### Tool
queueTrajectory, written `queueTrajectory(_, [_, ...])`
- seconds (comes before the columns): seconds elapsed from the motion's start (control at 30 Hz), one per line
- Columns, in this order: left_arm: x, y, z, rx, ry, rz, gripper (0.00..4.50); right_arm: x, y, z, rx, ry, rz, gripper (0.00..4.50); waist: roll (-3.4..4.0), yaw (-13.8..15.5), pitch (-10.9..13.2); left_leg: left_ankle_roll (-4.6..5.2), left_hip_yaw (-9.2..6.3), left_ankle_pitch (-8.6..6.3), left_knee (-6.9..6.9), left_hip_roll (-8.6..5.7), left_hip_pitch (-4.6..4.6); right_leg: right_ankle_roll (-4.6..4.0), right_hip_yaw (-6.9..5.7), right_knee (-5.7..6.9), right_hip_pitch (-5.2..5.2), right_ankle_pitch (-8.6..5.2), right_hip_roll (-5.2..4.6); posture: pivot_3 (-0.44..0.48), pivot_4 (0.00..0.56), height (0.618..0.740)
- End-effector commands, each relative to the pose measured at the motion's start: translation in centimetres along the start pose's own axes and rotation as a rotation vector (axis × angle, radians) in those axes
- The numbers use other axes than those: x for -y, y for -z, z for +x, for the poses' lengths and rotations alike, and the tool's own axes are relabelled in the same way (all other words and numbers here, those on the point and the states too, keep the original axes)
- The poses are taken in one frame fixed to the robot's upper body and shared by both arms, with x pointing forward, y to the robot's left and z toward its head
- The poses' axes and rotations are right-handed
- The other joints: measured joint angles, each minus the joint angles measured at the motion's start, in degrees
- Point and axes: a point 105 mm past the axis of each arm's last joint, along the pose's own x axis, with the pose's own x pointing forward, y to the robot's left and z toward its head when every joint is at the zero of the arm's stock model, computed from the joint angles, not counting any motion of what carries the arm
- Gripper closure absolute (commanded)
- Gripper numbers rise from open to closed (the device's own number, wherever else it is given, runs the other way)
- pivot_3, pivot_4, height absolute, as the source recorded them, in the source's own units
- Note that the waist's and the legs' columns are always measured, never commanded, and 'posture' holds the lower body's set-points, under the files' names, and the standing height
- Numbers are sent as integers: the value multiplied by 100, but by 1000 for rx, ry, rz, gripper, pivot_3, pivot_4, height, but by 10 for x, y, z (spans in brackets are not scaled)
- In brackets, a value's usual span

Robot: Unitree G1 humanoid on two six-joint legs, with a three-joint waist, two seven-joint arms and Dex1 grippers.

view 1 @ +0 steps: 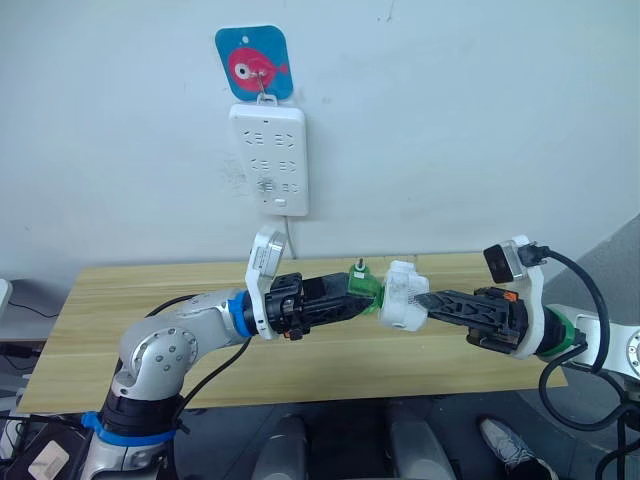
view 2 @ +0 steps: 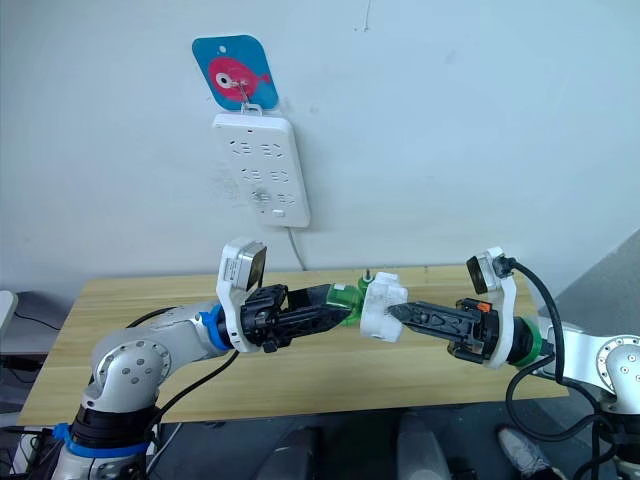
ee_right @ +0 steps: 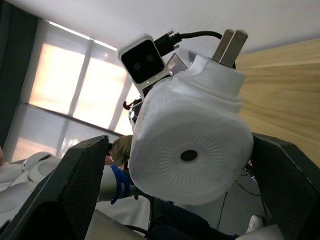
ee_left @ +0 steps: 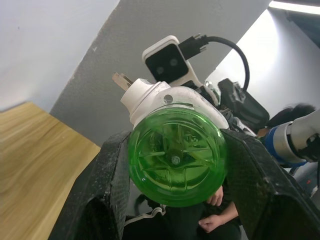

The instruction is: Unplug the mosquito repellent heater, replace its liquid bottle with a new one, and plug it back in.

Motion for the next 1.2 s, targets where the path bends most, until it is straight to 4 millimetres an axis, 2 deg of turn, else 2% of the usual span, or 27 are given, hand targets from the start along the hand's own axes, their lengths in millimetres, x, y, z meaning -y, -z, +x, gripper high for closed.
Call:
queueTrajectory(0.03, [6, -1, 5, 0, 23, 51, 2129, -9, -1, 9, -21, -61, -8, 1235, 0, -3, 0, 0, 0, 0, 0, 0, 0, 0, 0, 0, 0, 0, 0, -86, 196, 740])
queueTrajectory(0.07, [6, 0, 5, -1, 23, 56, 2129, -9, -3, 11, -24, -65, -11, 1406, 0, -2, 0, 0, 1, 0, 1, 0, 1, -1, 1, 1, 0, 1, 0, -84, 197, 740])
queueTrajectory(0.2, [7, 3, 5, -11, 25, 69, 2129, -9, -5, 18, -33, -78, -15, 1469, 0, -1, 0, 0, 0, 0, 2, 0, 0, -10, 0, 2, 0, 6, 0, -79, 200, 740])
queueTrajectory(0.4, [4, 6, 5, -10, 10, 82, 2129, -12, -5, 22, -53, -93, -26, 1483, 0, 2, 0, 1, 0, -1, 2, 0, -1, -22, 0, 1, 0, 14, 0, -71, 202, 740])
queueTrajectory(0.77, [3, 2, -2, 19, 8, 1, 2130, -23, 0, 29, -91, -139, -63, 1485, 0, -1, 0, 2, -1, -1, 2, 0, -1, -21, -1, 1, 0, 13, 0, -70, 207, 740])
queueTrajectory(0.97, [1, 2, -3, 6, -20, 22, 2130, -21, 3, 30, -94, -129, -53, 1486, 0, 1, 0, 2, -2, -1, 2, 0, 0, -21, -1, 1, 0, 13, 0, -63, 210, 740])
queueTrajectory(1.17, [-10, -3, -2, 12, -103, 83, 2130, -16, 2, 28, -78, -102, -38, 1493, 0, 5, 0, 2, -2, -1, 2, 0, -1, -21, -1, 1, 0, 13, 0, -58, 211, 740])
queueTrajectory(1.2, [-11, -3, -2, 0, -105, 107, 1571, -15, 3, 28, -76, -100, -36, 1493, 0, 6, 0, 2, -2, -1, 1, 0, -1, -21, -2, 1, 0, 13, 0, -54, 212, 740])
